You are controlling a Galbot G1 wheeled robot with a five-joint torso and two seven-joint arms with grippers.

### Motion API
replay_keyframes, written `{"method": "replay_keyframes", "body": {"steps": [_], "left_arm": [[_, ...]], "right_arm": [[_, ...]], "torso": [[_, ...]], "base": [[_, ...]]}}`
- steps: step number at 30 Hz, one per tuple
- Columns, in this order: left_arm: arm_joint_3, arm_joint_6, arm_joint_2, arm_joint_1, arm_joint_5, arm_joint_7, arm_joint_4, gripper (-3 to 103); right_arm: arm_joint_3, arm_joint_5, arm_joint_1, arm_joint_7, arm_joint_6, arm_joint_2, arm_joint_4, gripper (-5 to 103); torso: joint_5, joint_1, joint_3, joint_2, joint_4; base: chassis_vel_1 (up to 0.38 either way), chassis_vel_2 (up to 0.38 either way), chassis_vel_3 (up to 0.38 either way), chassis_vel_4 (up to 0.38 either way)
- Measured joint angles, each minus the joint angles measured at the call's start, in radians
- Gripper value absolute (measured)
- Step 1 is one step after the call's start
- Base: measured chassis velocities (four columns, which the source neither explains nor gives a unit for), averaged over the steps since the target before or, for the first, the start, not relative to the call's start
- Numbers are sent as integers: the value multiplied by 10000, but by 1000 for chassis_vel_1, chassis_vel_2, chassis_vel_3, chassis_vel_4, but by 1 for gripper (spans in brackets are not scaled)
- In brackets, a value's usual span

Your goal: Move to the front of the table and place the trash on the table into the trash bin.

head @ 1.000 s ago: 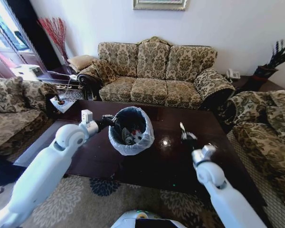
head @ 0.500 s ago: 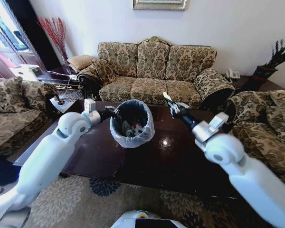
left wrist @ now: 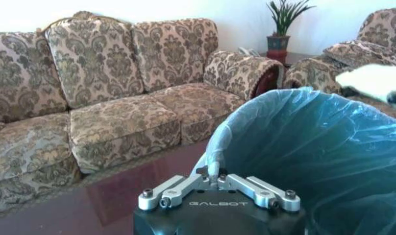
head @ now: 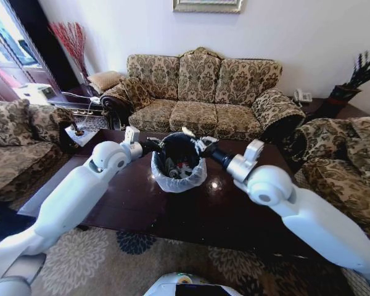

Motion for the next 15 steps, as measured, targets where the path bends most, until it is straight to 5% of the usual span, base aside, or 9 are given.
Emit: {"method": "replay_keyframes", "body": {"steps": [15], "left_arm": [[42,-24,-212,-201,27,-16,162,0]], "right_arm": [[-458,-40,806,168,-80,511,-607,54]], "torso": [[0,-1,-2,0,1]], "base": [[0,0,0,0]]}}
